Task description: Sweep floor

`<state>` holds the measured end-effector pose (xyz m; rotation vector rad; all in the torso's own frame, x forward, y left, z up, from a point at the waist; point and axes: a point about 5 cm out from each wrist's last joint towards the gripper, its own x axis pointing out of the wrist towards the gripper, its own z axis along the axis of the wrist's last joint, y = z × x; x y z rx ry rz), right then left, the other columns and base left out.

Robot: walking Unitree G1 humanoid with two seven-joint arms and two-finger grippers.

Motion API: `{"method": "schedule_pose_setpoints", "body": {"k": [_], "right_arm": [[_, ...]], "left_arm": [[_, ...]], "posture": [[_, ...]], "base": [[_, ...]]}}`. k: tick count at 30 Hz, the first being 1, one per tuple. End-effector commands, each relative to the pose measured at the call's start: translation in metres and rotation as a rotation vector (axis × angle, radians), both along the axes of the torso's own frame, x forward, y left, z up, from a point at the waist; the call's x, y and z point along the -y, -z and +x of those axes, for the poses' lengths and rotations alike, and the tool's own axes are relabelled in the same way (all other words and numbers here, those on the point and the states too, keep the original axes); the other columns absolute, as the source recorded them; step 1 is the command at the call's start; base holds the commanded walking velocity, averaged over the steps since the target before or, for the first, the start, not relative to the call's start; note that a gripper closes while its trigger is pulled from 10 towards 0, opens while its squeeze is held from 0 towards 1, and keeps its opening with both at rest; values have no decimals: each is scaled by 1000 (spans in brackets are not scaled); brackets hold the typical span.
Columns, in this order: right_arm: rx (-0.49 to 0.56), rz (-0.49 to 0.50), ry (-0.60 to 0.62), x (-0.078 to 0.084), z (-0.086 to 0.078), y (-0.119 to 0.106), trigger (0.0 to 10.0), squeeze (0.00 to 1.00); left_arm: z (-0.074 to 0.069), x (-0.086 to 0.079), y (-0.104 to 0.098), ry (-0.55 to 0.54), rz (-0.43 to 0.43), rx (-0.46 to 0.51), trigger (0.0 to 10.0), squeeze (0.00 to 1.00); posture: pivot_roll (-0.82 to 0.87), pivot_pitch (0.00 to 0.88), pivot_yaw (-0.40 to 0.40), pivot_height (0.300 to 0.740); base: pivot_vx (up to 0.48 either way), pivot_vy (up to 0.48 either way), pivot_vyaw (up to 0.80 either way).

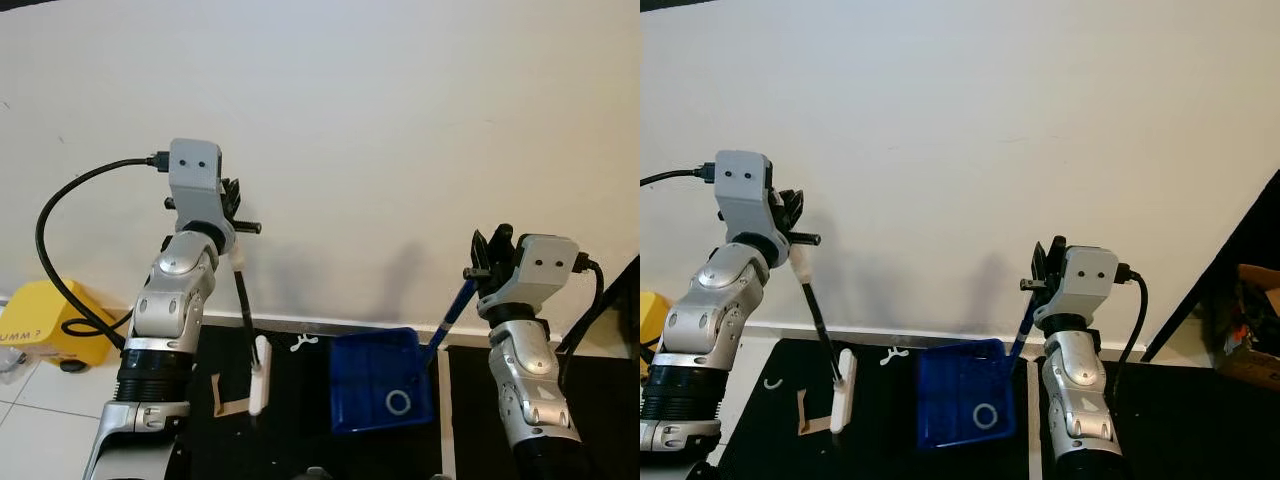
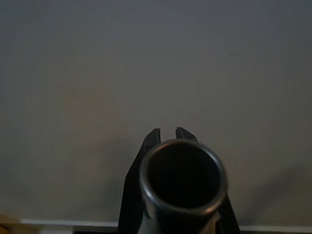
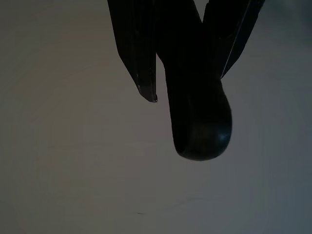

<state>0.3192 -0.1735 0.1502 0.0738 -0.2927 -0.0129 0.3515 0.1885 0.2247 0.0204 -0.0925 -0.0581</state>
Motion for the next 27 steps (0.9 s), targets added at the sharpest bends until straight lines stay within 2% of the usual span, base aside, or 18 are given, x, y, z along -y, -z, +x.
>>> {"method": "schedule_pose_setpoints", "body": {"k": [1,8,27], "right_arm": [[30,-12,-22,-5,2,-7,10000,0],[44,-45,-47,-5,12,-18,10000,0],[34,-46,-41,-3,11,-13,10000,0]], "left_arm": [[-2,-5,1,-23,-52,22,10000,0],[-4,-4,3,-41,-124,47,10000,0],[-1,-3,2,-42,-114,50,10000,0]], "posture": [[-17,136,133,740],[-36,129,94,740],[-39,124,104,740]], "base": [[0,0,0],[0,0,0],[0,0,0]]}}
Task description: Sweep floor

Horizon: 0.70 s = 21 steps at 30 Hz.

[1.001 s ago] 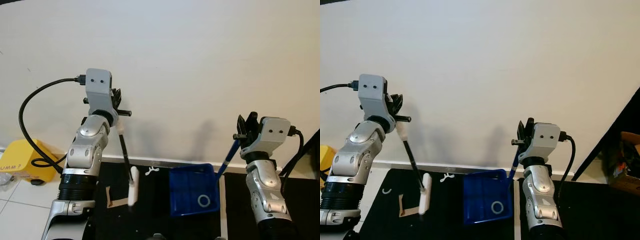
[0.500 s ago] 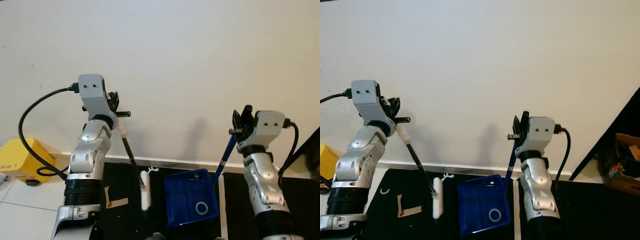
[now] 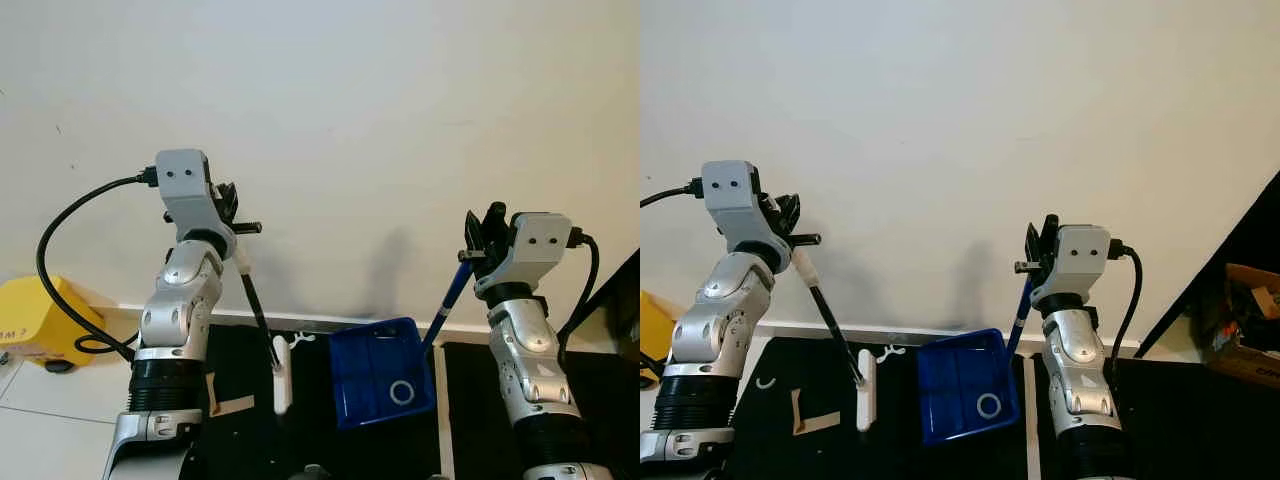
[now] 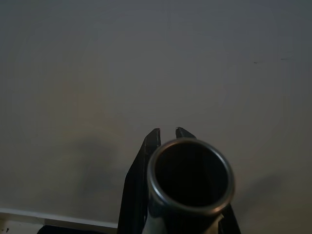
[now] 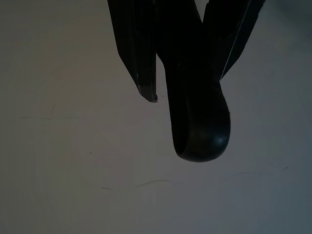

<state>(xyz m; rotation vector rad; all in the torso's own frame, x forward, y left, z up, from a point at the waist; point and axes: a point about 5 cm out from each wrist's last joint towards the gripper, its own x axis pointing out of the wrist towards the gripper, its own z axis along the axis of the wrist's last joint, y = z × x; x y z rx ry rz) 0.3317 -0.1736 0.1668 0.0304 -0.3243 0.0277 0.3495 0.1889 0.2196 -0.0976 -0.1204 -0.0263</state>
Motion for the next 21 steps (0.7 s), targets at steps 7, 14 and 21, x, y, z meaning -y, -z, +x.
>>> {"method": "schedule_pose_setpoints", "body": {"k": [7,14,21], "right_arm": [[-7,-28,-26,-4,2,1,10000,0],[-1,-66,-38,5,7,-9,10000,0],[-7,-68,-28,8,6,-7,10000,0]], "left_arm": [[0,-9,-2,-45,-66,32,10000,0],[-1,-19,0,-93,-93,49,10000,0],[2,-17,3,-87,-96,47,10000,0]], "posture": [[-58,120,71,740],[-95,106,34,740],[-111,99,31,740]], "base": [[0,0,0],[0,0,0],[0,0,0]]}}
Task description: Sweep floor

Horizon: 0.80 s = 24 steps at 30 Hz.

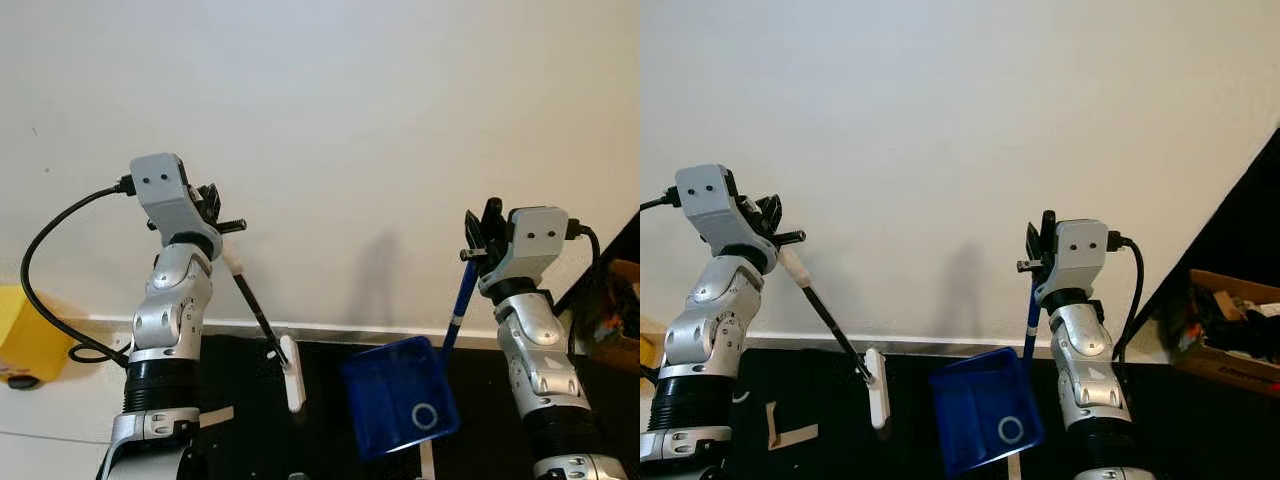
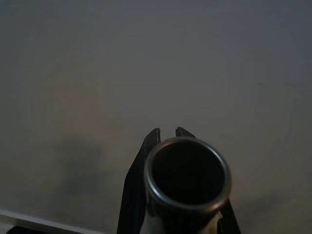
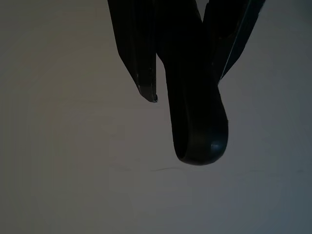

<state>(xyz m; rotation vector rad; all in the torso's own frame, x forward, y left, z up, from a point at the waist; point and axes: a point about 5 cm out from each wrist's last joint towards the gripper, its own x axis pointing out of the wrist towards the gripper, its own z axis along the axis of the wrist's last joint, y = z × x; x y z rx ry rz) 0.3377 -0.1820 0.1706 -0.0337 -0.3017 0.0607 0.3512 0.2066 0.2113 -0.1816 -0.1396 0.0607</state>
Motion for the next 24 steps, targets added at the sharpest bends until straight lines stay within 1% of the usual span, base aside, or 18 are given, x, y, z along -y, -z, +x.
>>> {"method": "schedule_pose_setpoints", "body": {"k": [1,6,12,13,15,16,17,19,24], "right_arm": [[14,-1,-12,-1,0,-4,10000,0],[16,-4,-22,-2,0,-6,10000,0],[14,8,-25,-4,-1,-5,10000,0],[10,17,-24,-5,-1,-2,10000,0],[10,17,-24,-5,-1,-2,10000,0],[9,28,-24,-6,-2,-1,10000,0],[9,50,-25,-10,-2,0,10000,0],[9,53,-25,-10,-3,1,10000,0],[10,58,-34,-15,-2,1,10000,0]], "left_arm": [[1,0,-4,-11,-10,32,10000,0],[2,1,-3,-13,-16,33,10000,0],[2,5,-4,-7,-1,38,10000,0],[2,6,-4,-2,22,40,10000,0],[2,6,-4,-2,22,40,10000,0],[2,6,-4,-1,31,39,10000,0],[3,8,-3,3,64,33,10000,0],[3,9,-3,3,65,31,10000,0],[5,17,0,19,79,24,10000,0]], "posture": [[-111,99,31,740],[-130,105,27,740],[-119,112,35,740],[-119,112,35,740],[-119,112,35,740],[-110,115,48,740],[-99,114,62,740],[-99,114,62,740],[-89,108,74,740]], "base": [[0,0,0],[0,0,0],[0,0,0],[0,0,0],[0,0,0],[0,0,0],[0,0,0],[0,0,0],[0,0,0]]}}
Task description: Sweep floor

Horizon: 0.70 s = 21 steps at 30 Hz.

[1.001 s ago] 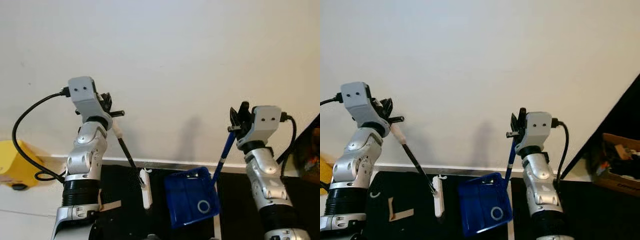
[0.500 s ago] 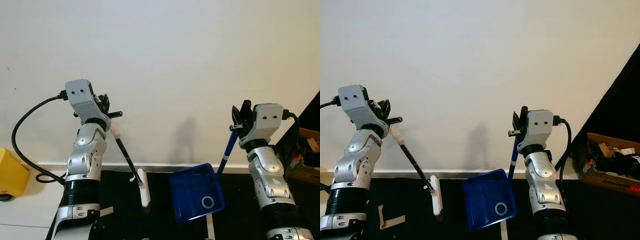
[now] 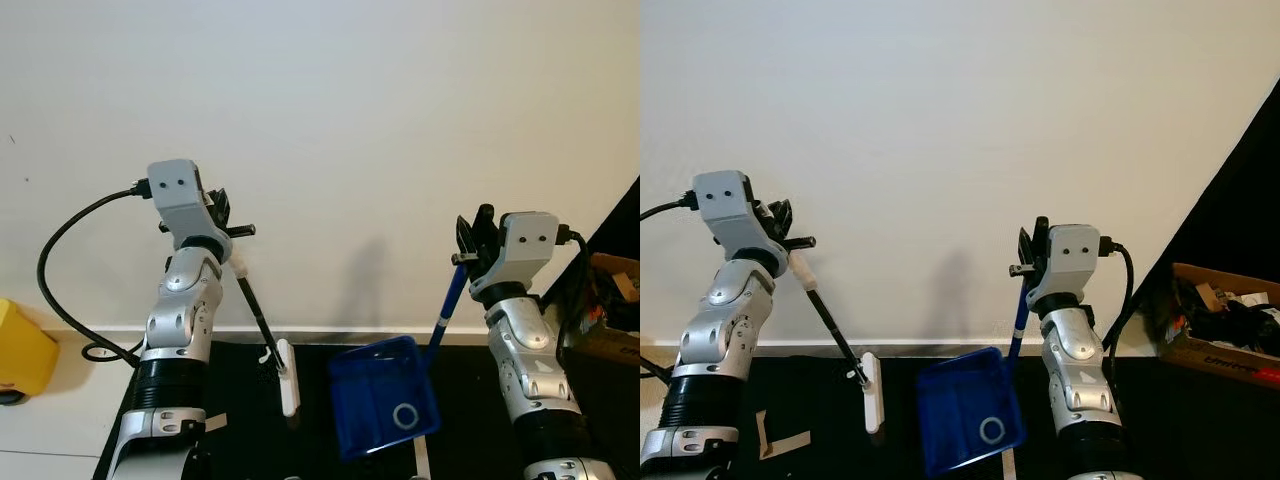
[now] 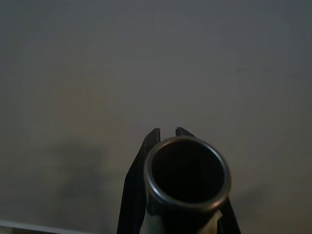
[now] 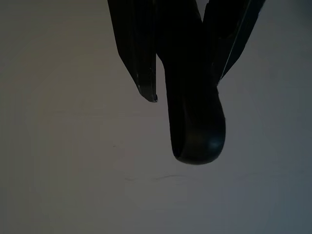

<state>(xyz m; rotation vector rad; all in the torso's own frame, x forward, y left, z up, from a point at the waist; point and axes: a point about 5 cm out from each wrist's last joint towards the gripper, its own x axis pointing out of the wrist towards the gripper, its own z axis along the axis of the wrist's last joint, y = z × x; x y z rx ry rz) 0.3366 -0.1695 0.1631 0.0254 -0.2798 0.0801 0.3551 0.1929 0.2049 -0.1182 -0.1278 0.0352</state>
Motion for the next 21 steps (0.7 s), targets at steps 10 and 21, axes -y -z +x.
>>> {"method": "schedule_pose_setpoints", "body": {"k": [10,21], "right_arm": [[44,17,0,-2,1,-8,10000,0],[50,18,2,-3,-3,-9,10000,0]], "left_arm": [[0,23,0,49,-17,16,10000,0],[-2,24,-2,80,12,29,10000,0]], "posture": [[-80,88,85,740],[-83,98,96,740]], "base": [[0,0,0],[0,0,0]]}}
